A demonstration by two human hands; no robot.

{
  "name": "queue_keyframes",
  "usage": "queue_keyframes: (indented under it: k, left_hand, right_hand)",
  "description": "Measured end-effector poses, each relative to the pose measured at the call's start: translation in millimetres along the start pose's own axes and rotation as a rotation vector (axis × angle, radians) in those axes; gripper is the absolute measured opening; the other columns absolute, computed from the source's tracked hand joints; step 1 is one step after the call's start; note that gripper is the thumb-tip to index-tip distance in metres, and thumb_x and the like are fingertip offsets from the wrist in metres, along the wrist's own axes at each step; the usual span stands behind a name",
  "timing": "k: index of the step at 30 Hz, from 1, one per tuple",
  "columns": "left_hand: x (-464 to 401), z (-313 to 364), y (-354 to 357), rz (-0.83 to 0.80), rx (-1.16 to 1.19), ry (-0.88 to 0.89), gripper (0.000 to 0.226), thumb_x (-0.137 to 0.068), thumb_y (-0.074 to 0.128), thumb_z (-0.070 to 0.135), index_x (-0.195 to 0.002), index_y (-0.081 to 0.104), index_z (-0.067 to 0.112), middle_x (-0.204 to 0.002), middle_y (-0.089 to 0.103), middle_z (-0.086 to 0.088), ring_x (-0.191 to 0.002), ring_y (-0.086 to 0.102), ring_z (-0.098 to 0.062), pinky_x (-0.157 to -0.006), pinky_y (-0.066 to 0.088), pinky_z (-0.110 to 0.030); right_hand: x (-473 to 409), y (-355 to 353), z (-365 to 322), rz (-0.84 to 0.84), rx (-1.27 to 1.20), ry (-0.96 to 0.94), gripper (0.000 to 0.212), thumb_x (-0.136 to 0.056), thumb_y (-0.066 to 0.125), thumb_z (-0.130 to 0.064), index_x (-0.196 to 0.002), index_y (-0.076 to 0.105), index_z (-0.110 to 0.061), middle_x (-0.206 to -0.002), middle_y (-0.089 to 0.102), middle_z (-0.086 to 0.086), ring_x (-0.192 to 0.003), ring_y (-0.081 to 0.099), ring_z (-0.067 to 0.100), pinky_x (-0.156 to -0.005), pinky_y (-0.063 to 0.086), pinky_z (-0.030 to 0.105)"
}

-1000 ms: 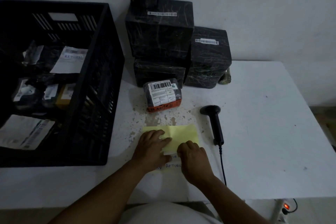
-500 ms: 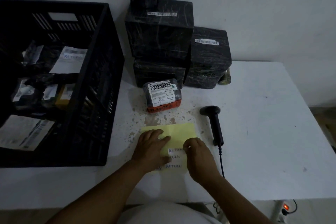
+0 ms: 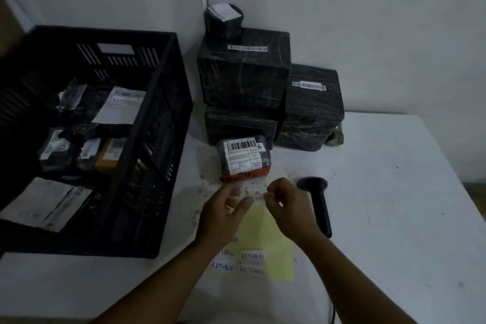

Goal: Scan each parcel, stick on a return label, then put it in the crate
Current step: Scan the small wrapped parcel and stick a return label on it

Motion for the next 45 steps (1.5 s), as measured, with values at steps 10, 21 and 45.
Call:
queue_keyframes:
  k: [10, 21, 45]
  left_hand:
    - [-79, 27, -11, 0.162, 0.225, -0.166, 0.009, -0.087, 0.075, 0.027, -0.085, 0.069, 0.033, -0.083, 0.073, 0.013, -0.077, 0.068, 0.002, -0.062, 0.052, -0.012]
    - [-112, 16, -7, 0.300, -0.295, 0.088, 0.016, -0.083, 0.075, 0.023, -0.099, 0.070, 0.024, -0.097, 0.066, 0.002, -0.091, 0.060, -0.021, -0.075, 0.055, -0.039]
    - [-105, -9, -3, 0.113, 0.111, -0.228, 0.053, -0.089, 0.067, 0.044, -0.138, 0.047, 0.043, -0.107, 0.052, 0.025, -0.096, 0.059, -0.002, -0.073, 0.047, -0.016]
  right_hand:
    - [-80, 16, -29, 0.025, -0.092, 0.029, 0.012, -0.097, 0.063, -0.024, -0.107, 0.058, -0.023, -0.071, 0.061, -0.004, -0.064, 0.058, 0.011, -0.059, 0.049, 0.032]
    - [-120, 41, -28, 0.153, 0.178, -0.037, 0.028, -0.091, 0.065, -0.018, -0.118, 0.058, -0.019, -0.096, 0.067, 0.007, -0.082, 0.063, 0.025, -0.069, 0.056, 0.041]
    - [-108, 44, 4, 0.043, 0.106, 0.237, 0.073, -0.094, 0.056, -0.054, -0.152, 0.031, -0.018, -0.116, 0.064, 0.012, -0.105, 0.061, 0.031, -0.096, 0.048, 0.047]
Point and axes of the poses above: each hand's wrist, its own x-axis away from the middle knuckle, its own y-axis out of the palm, z = x × y, the point moved 3 cm from there along -x, towards the middle knuckle
